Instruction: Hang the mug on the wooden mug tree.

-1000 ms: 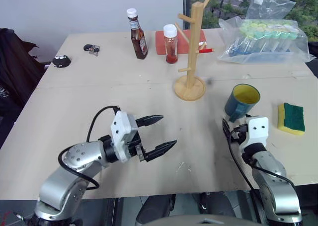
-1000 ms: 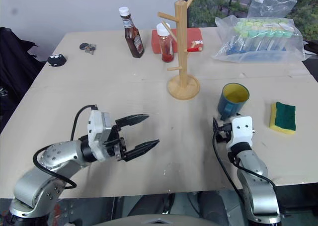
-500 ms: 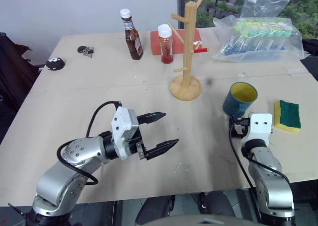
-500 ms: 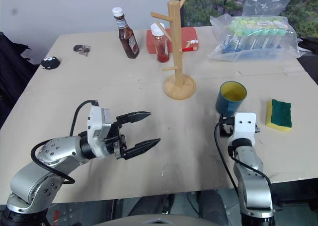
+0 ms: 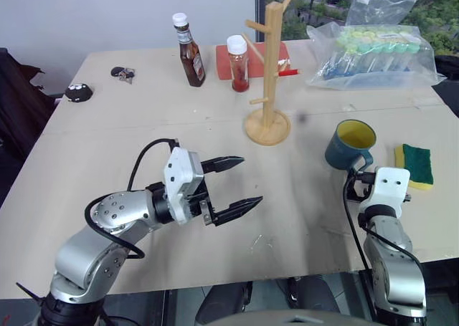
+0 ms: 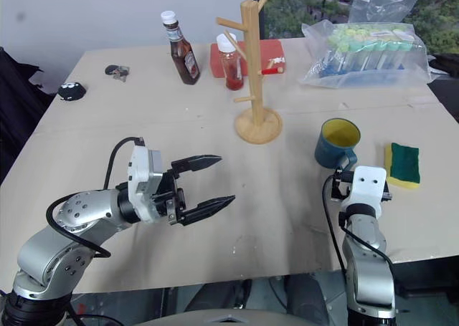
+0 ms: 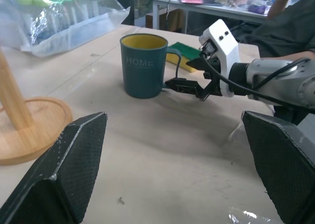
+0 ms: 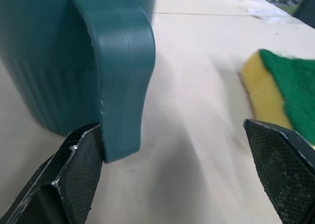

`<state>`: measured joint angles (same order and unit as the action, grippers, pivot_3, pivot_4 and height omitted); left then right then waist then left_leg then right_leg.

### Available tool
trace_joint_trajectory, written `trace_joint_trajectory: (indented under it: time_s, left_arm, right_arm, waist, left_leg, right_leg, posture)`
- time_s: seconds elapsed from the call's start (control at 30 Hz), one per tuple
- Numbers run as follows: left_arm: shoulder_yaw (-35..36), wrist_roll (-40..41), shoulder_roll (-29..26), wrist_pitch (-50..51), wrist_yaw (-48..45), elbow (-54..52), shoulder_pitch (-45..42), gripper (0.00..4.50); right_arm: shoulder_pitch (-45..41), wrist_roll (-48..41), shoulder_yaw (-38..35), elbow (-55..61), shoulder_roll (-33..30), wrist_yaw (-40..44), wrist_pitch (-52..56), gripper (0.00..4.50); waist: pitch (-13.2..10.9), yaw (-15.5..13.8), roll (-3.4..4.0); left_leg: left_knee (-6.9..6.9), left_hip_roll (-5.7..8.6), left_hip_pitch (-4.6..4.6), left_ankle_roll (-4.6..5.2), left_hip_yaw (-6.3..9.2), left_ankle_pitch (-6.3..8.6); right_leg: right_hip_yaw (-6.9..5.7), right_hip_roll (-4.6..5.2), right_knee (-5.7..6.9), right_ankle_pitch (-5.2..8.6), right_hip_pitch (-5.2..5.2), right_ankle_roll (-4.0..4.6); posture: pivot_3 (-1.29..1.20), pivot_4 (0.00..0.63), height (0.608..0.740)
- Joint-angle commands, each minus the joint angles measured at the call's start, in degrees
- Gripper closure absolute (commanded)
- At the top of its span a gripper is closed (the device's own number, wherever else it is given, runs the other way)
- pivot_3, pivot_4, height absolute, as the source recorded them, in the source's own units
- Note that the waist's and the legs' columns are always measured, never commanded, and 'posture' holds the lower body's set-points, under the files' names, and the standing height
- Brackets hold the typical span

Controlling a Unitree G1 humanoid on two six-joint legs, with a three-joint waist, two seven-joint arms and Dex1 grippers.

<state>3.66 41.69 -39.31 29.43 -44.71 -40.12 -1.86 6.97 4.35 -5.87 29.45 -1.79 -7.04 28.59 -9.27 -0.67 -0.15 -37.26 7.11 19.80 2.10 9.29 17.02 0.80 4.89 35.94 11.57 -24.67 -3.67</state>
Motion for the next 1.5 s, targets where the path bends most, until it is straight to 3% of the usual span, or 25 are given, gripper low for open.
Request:
trace_joint_trajectory:
  time_s: [0.03, 0.13, 0.17, 0.33, 0.47, 0.5, 0.8, 0.97, 1.1, 1.23, 1.33, 1.5]
  left_arm:
    - [-0.3, 0.7, 0.0, -0.4, -0.1, -2.5, -0.2, 0.00]
    - [-0.7, 0.7, 0.1, -0.4, -0.1, -2.6, -0.3, 0.00]
    - [-0.7, 0.7, 0.1, -0.5, -0.1, -2.6, -0.4, 0.00]
    - [-0.7, 0.3, 0.0, -1.1, -0.4, -2.2, -0.2, 0.00]
    - [-0.8, 0.2, 0.0, -1.2, -0.4, -2.2, -0.2, 0.00]
    - [-0.7, 0.7, -0.1, -0.5, -0.2, -2.3, 0.0, 0.00]
    - [-0.8, 0.2, -0.3, -0.6, 0.0, -2.5, 0.8, 0.00]
    - [-0.4, -0.2, 1.5, -1.9, 1.3, -2.2, 1.4, 0.00]
    - [0.7, 3.3, 6.2, -4.0, 2.8, -2.7, 3.6, 0.00]
    - [1.9, 4.2, 10.8, -6.6, 5.7, -3.0, 3.5, 0.00]
    - [3.6, 6.3, 15.2, -7.2, 11.3, -3.1, 2.7, 0.00]
    - [3.8, 6.0, 17.4, -9.0, 13.8, -5.0, 3.9, 0.00]
  right_arm:
    - [-1.2, 0.4, -2.1, 0.9, -0.5, -0.7, -1.3, 0.07]
    - [-1.5, 0.3, -1.9, 0.4, -0.8, 0.1, -1.6, 0.07]
    - [-1.6, 0.3, -1.6, 0.3, -0.8, 0.3, -1.7, 0.30]
    - [-2.7, -0.1, -0.5, -2.3, -0.5, 1.0, -3.1, 2.27]
    - [-3.6, -0.2, -0.7, -3.7, -0.5, 1.2, -4.0, 4.20]
    - [-3.8, -0.1, -0.8, -4.1, -0.6, 1.3, -4.3, 4.42]
    - [-4.7, -0.3, -1.6, -5.5, -2.7, 2.8, -5.7, 4.42]
    - [-9.1, -4.4, -1.1, -8.3, -10.9, 14.1, -9.0, 4.42]
    - [-21.8, -15.9, -2.3, -12.8, -27.0, 37.9, -5.8, 4.42]
    - [-36.8, -19.4, 1.7, -21.2, -39.8, 54.5, -3.8, 4.42]
    - [-48.2, -19.7, 6.1, -28.1, -43.0, 62.7, -2.9, 4.42]
    - [-63.2, -14.8, 14.1, -40.0, -43.3, 70.5, -3.5, 4.42]
  waist:
    - [0.0, 0.0, 0.00]
    - [0.0, 0.0, 0.00]
    - [0.0, 0.0, 0.00]
    - [0.0, 0.0, -0.01]
    - [0.0, 0.0, -0.01]
    - [0.0, 0.0, -0.03]
    - [0.0, 0.0, -0.06]
    - [0.0, 0.3, -0.05]
    - [-0.1, 1.1, -0.04]
    - [-0.1, 1.3, -0.16]
    - [-0.1, 1.3, -0.34]
    - [-0.2, 1.1, -0.47]
  left_leg:
    - [0.00, 0.00, 0.00, 0.00, -0.01, 0.00]
    - [0.00, 0.00, 0.00, 0.00, -0.04, 0.00]
    - [0.00, -0.01, -0.01, 0.00, -0.04, 0.00]
    - [0.00, -0.06, -0.01, 0.00, -0.13, 0.00]
    - [-0.01, -0.07, -0.02, 0.00, -0.17, 0.00]
    - [-0.01, -0.07, -0.02, 0.00, -0.18, 0.00]
    - [-0.01, -0.09, -0.03, 0.00, -0.22, 0.00]
    - [-0.03, -0.09, -0.03, 0.01, -0.33, 0.00]
    - [-0.12, -0.12, -0.04, 0.03, -0.54, 0.00]
    - [-0.14, -0.27, -0.02, 0.09, -0.58, 0.03]
    - [-0.09, -0.36, 0.00, 0.09, -0.61, 0.03]
    - [-0.16, -0.36, 0.09, 0.13, -0.73, 0.07]
  right_leg:
    - [0.00, 0.00, 0.00, 0.00, 0.00, 0.00]
    - [0.01, 0.00, 0.00, -0.01, 0.00, 0.01]
    - [0.01, -0.01, 0.00, -0.01, 0.00, 0.01]
    - [0.06, -0.05, 0.00, -0.04, -0.03, 0.06]
    - [0.08, -0.06, 0.00, -0.06, -0.03, 0.07]
    - [0.09, -0.06, 0.00, -0.06, -0.03, 0.07]
    - [0.11, -0.08, 0.00, -0.07, -0.04, 0.07]
    - [0.17, -0.08, -0.01, -0.11, -0.04, 0.05]
    - [0.30, -0.11, -0.06, -0.23, -0.03, 0.00]
    - [0.24, -0.04, -0.12, -0.27, 0.01, 0.00]
    - [0.20, 0.00, -0.18, -0.33, 0.00, 0.10]
    - [0.28, 0.04, -0.27, -0.35, -0.06, 0.11]
  posture:
    - [0.00, 0.150, 0.740]
    - [0.00, 0.150, 0.740]
    - [0.00, 0.150, 0.740]
    - [0.00, 0.150, 0.740]
    - [0.00, 0.150, 0.740]
    - [0.00, 0.150, 0.740]
    - [0.00, 0.150, 0.740]
    - [0.00, 0.150, 0.740]
    - [0.00, 0.150, 0.740]
    - [0.00, 0.150, 0.740]
    - [0.00, 0.150, 0.740]
    - [0.00, 0.150, 0.740]
